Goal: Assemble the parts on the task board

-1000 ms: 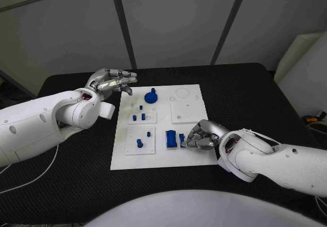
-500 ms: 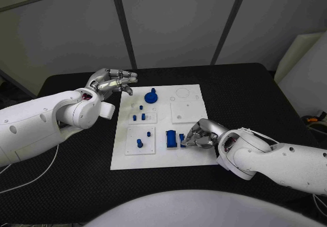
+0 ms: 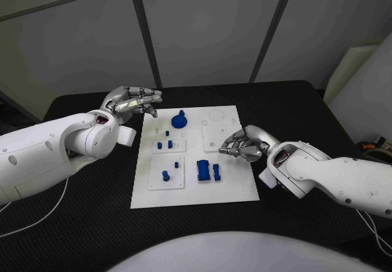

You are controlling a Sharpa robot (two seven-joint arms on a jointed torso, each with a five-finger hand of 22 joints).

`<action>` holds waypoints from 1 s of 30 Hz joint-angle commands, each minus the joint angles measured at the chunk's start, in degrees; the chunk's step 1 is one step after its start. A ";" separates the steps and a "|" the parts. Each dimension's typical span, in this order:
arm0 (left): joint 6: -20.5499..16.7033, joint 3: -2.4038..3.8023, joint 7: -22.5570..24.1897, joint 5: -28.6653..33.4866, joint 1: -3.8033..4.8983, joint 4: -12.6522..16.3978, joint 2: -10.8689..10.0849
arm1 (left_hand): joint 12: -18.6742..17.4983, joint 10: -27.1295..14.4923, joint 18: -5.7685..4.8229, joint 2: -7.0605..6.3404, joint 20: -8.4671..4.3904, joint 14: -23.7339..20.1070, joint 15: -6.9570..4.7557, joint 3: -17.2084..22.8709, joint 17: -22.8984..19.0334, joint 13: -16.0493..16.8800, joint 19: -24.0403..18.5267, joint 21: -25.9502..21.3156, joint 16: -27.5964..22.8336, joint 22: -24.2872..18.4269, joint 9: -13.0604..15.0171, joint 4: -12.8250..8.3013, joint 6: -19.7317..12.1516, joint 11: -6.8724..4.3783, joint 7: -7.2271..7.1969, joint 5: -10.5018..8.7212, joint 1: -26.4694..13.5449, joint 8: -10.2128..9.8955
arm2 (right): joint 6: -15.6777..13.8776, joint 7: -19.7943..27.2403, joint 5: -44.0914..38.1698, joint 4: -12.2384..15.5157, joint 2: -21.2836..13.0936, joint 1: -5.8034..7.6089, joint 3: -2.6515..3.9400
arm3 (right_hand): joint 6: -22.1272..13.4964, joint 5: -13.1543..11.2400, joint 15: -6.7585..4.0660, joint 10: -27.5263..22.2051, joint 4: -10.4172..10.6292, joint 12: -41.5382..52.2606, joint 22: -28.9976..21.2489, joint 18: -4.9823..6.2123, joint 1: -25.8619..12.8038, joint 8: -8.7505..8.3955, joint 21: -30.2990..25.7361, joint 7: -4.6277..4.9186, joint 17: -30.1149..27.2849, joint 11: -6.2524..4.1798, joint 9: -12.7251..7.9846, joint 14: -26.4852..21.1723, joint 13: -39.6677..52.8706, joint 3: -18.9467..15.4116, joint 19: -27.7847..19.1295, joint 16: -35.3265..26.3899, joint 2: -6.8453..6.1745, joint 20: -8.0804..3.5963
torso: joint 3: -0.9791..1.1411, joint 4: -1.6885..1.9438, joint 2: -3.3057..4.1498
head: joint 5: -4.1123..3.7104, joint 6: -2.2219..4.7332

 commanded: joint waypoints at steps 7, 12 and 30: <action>-1.20 0.05 6.74 8.41 -0.05 -3.73 1.53 | 1.58 2.55 -1.14 0.14 2.51 -9.17 2.27 -4.72 -7.20 -0.17 -11.15 -11.98 -15.42 -8.64 0.04 2.36 0.57 -0.07 -0.41 -0.28 -2.35 1.14 | 3.28 24.12 35.35 -14.35 6.45 4.24 0.33 | -2.28 -3.62 5.78 -8.79 -0.13 -23.98 -27.65 5.76 9.54 -4.60 -46.05 2.92 -30.37 4.67 -4.83 -19.47 -26.10 1.64 -26.40 -42.95 1.51 5.33 | -0.72 -0.95 -1.70 | -0.17 4.01; -3.12 0.05 9.53 12.25 -0.43 -6.96 3.28 | -2.05 3.68 -0.67 0.56 5.02 -9.82 3.87 -6.69 -10.70 -0.39 -15.67 -19.32 -25.80 -16.01 -0.13 3.59 0.18 0.45 -0.65 -0.43 -1.95 -0.06 | 4.75 27.79 38.95 -22.36 11.12 5.69 0.59 | -1.46 -4.33 7.98 -7.01 0.06 -29.49 -36.68 6.06 11.70 -6.69 -56.51 3.02 -39.62 5.74 -9.61 -20.95 -39.37 2.68 -26.89 -54.00 1.81 7.86 | -0.87 -1.14 -2.16 | 0.43 5.85; -6.75 -0.11 9.52 12.32 -2.21 -10.17 6.55 | -16.58 -23.77 -6.14 6.56 1.03 -36.43 2.99 -18.01 -20.26 -3.99 -40.57 -27.31 -43.58 -41.76 -3.93 1.90 -25.25 -1.56 -5.92 -3.85 -34.13 -8.05 | 2.30 28.67 40.55 -30.74 16.65 6.20 1.18 | -24.64 -9.07 6.24 -31.11 -6.53 -38.00 -62.04 2.20 -27.91 -10.22 -74.20 -0.96 -55.92 2.99 -20.72 -45.96 -57.78 6.68 -47.70 -64.42 0.91 3.99 | -0.85 -0.39 -3.06 | 1.48 8.53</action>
